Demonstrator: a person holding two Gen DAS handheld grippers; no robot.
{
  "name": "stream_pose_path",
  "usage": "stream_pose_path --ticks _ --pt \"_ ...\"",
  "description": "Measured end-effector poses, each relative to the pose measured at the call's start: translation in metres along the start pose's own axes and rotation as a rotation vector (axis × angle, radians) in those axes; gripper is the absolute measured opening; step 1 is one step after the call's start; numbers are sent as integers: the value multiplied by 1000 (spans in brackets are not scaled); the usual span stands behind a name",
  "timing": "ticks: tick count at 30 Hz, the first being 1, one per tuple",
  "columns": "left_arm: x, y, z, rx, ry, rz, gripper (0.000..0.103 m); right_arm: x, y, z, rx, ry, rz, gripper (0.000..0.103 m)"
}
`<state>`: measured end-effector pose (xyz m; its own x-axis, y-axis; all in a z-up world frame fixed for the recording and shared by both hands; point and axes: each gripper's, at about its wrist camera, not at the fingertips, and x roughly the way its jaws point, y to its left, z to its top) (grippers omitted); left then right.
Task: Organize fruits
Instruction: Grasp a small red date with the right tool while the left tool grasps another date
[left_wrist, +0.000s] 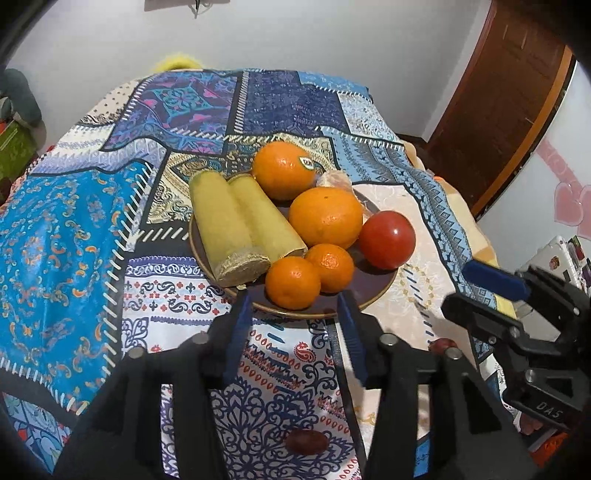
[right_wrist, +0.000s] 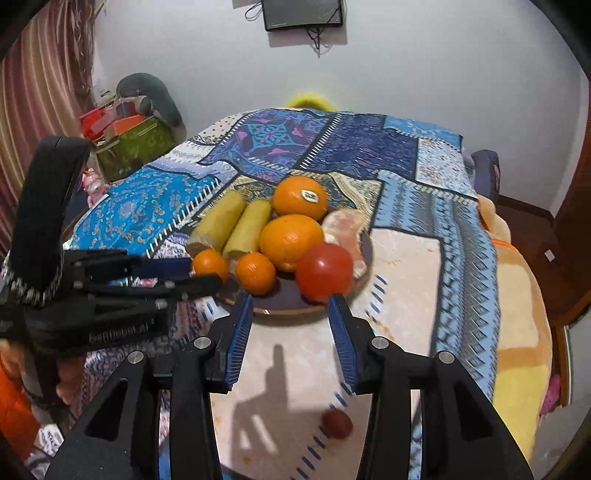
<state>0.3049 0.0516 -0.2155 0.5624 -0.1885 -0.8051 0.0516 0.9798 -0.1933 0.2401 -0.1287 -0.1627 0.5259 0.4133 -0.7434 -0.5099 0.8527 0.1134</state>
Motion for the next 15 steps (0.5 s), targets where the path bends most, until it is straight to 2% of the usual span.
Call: stream_pose_path --ticks 7,10,15 --pt "-27 -1 -10 22 -15 29 52 -12 -7 -20 8 32 -28 41" --pt "-37 0 -20 23 -10 42 52 -15 -10 -33 21 56 -29 45" --pt "-44 3 -41 18 17 51 54 -8 -14 -54 44 116 -25 45"
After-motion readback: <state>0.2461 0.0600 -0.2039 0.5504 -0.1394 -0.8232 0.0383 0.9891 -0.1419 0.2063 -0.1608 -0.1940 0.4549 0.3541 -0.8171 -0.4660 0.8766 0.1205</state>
